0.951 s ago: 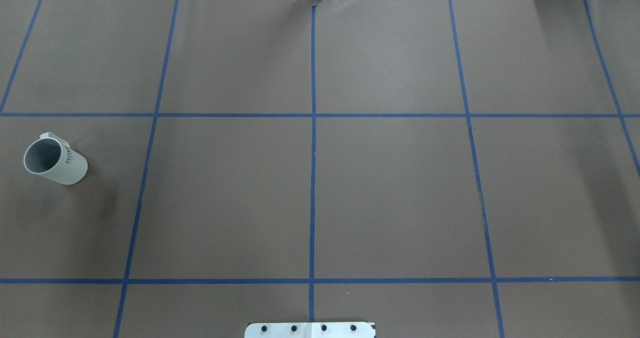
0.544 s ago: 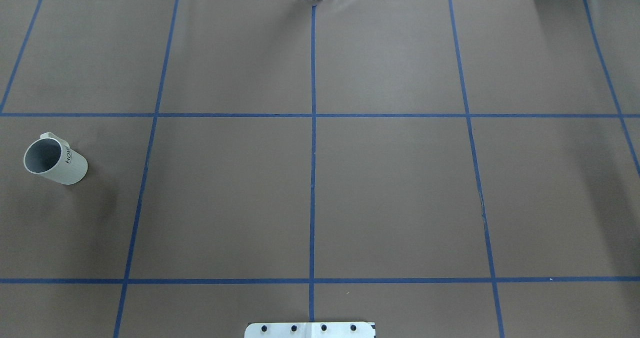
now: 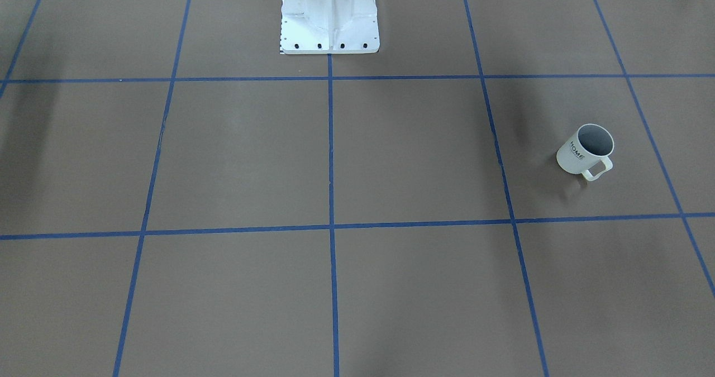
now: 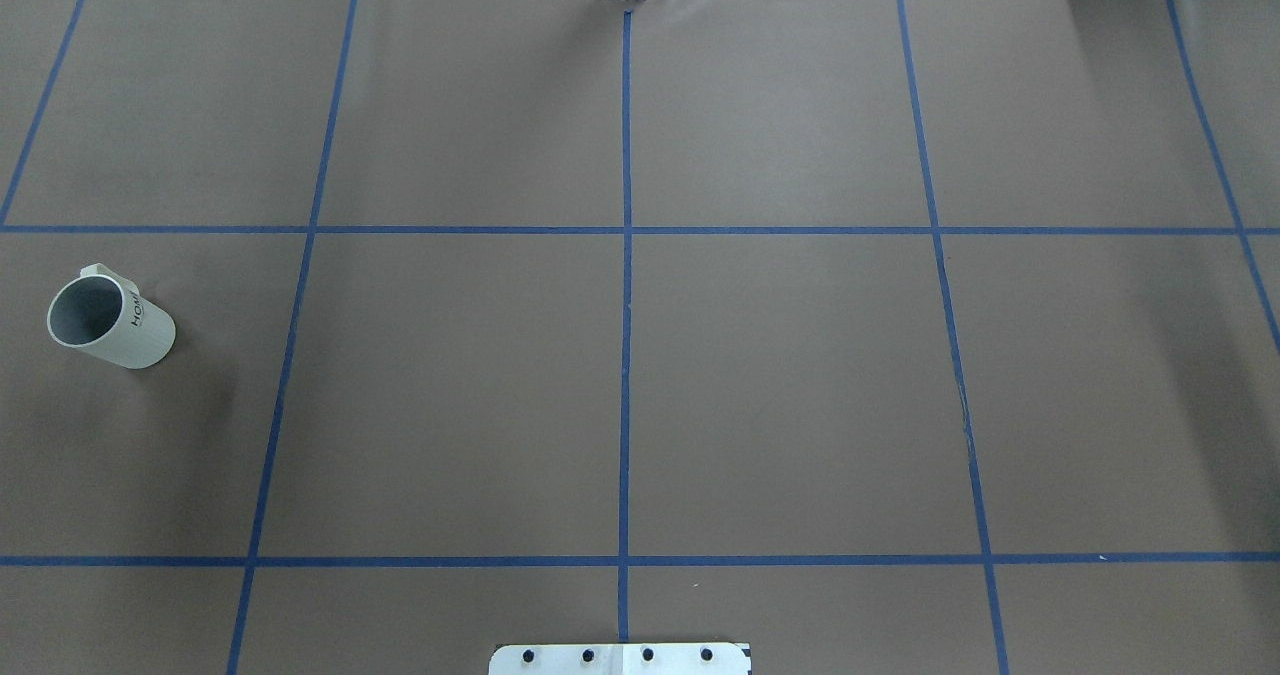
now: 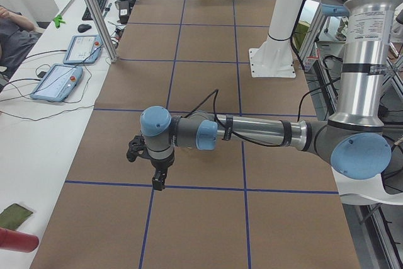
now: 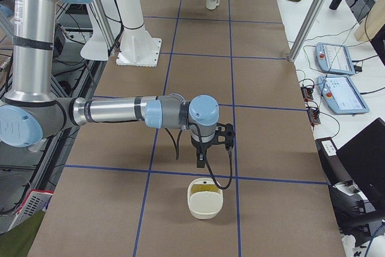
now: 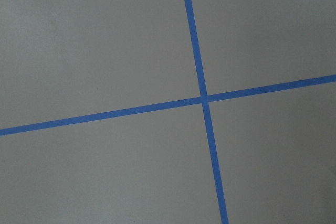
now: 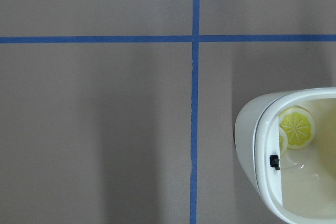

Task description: Left arm hands cup to right arm to dump lemon

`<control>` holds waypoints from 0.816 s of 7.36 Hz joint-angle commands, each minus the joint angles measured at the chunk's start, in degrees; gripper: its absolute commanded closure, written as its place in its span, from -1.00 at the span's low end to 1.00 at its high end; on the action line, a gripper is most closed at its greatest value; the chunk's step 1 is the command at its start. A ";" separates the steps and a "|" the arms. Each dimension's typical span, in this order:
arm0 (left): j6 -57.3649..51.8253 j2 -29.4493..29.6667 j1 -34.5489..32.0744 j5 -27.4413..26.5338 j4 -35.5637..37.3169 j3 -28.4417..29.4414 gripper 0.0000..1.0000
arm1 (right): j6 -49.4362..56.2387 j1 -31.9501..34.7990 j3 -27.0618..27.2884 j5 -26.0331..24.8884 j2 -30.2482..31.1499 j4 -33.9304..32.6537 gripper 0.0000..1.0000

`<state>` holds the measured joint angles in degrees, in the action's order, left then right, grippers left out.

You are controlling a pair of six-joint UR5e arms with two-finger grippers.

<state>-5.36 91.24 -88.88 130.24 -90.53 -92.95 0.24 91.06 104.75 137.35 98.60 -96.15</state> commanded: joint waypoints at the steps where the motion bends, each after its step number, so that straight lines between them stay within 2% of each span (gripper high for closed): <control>1: 0.00 -1.51 0.02 0.01 0.00 -1.79 -1.00 | -0.07 0.00 -0.07 -0.07 -0.08 0.00 -1.00; 3: 0.00 -1.51 0.02 -0.08 0.00 -1.71 -1.00 | -0.24 -0.18 -0.51 -0.24 -0.86 -0.09 -1.00; 6: 0.00 -1.51 0.11 -0.08 0.00 -1.53 -1.00 | -0.16 -0.18 -5.51 -0.24 -5.78 -0.09 -1.00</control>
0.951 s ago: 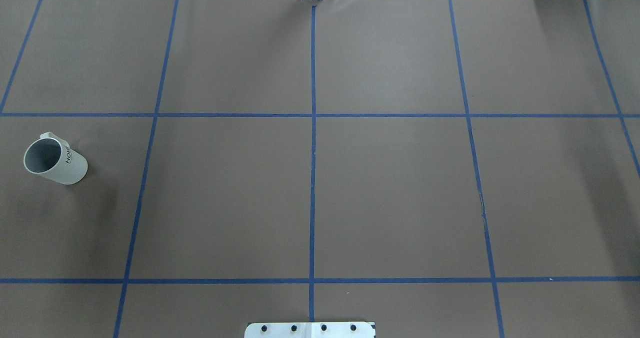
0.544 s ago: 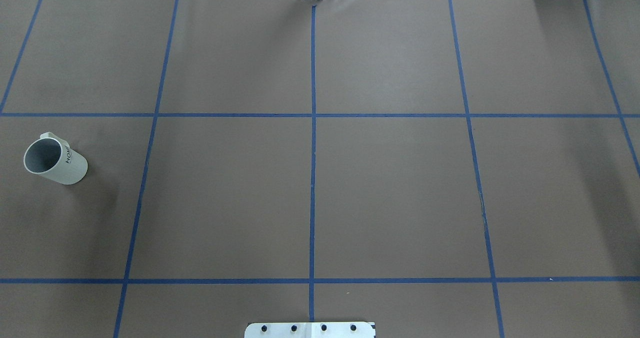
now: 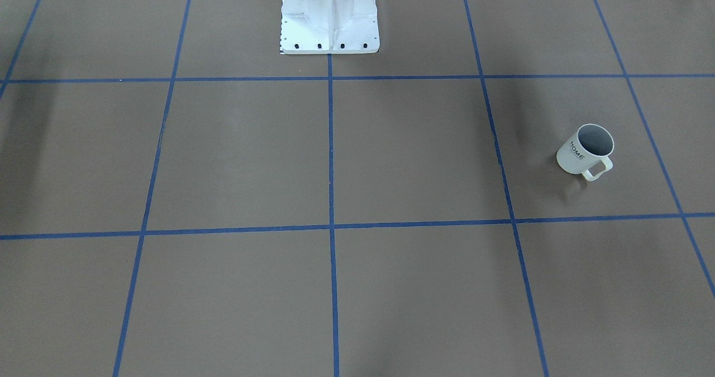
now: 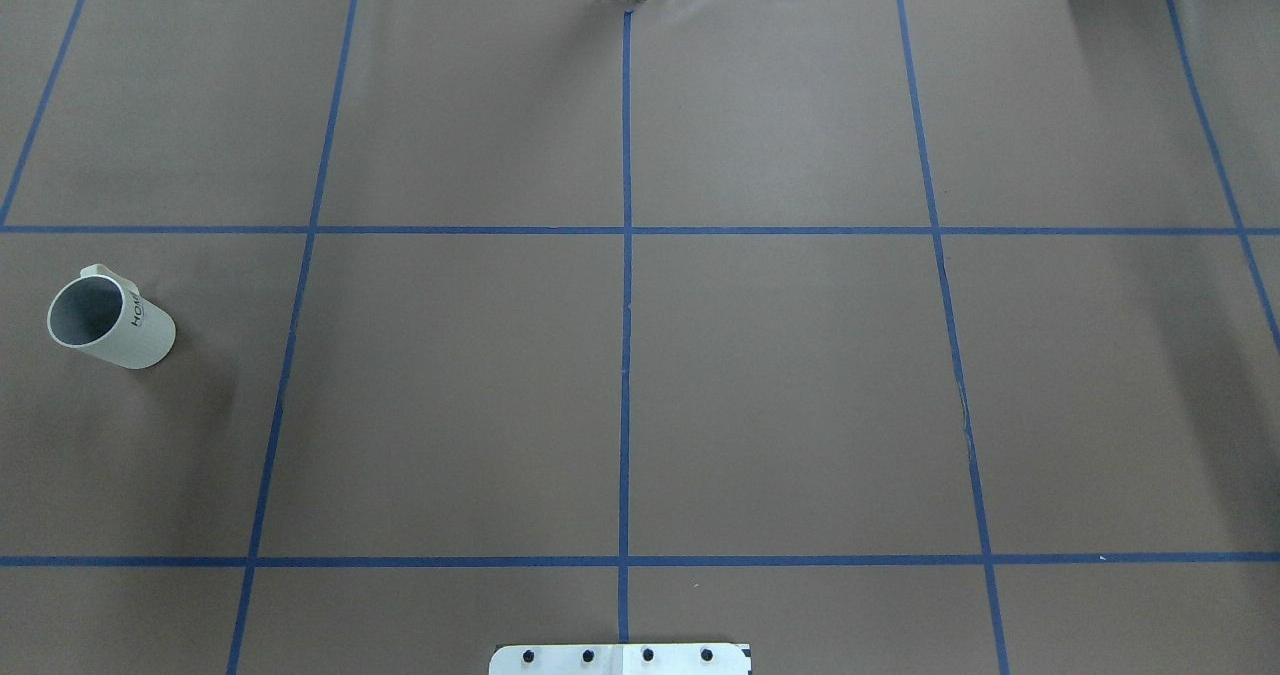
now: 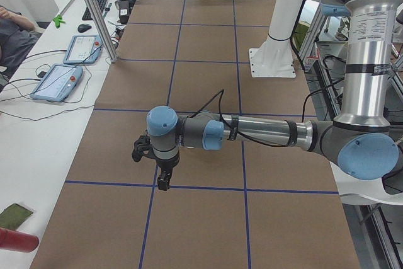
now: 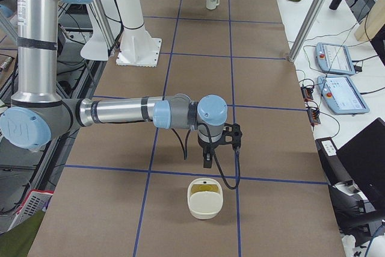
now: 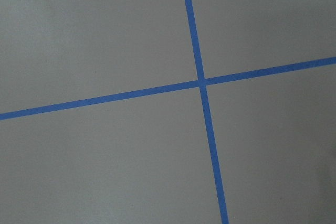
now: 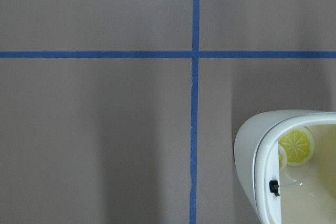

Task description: Left arm hands cup to right arm to dump lemon

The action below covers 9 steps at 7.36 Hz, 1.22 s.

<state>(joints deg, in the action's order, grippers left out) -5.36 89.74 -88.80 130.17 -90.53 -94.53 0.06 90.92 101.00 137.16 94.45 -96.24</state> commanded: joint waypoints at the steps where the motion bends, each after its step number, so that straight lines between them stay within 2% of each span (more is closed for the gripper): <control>1: 0.00 -0.01 0.03 0.00 0.00 0.13 -1.00 | 0.03 -0.04 -1.95 0.04 -2.08 0.00 -1.00; 9: 0.00 -0.01 0.03 -0.09 0.00 0.49 -1.00 | 0.03 -0.04 -3.18 0.04 -2.96 0.08 -1.00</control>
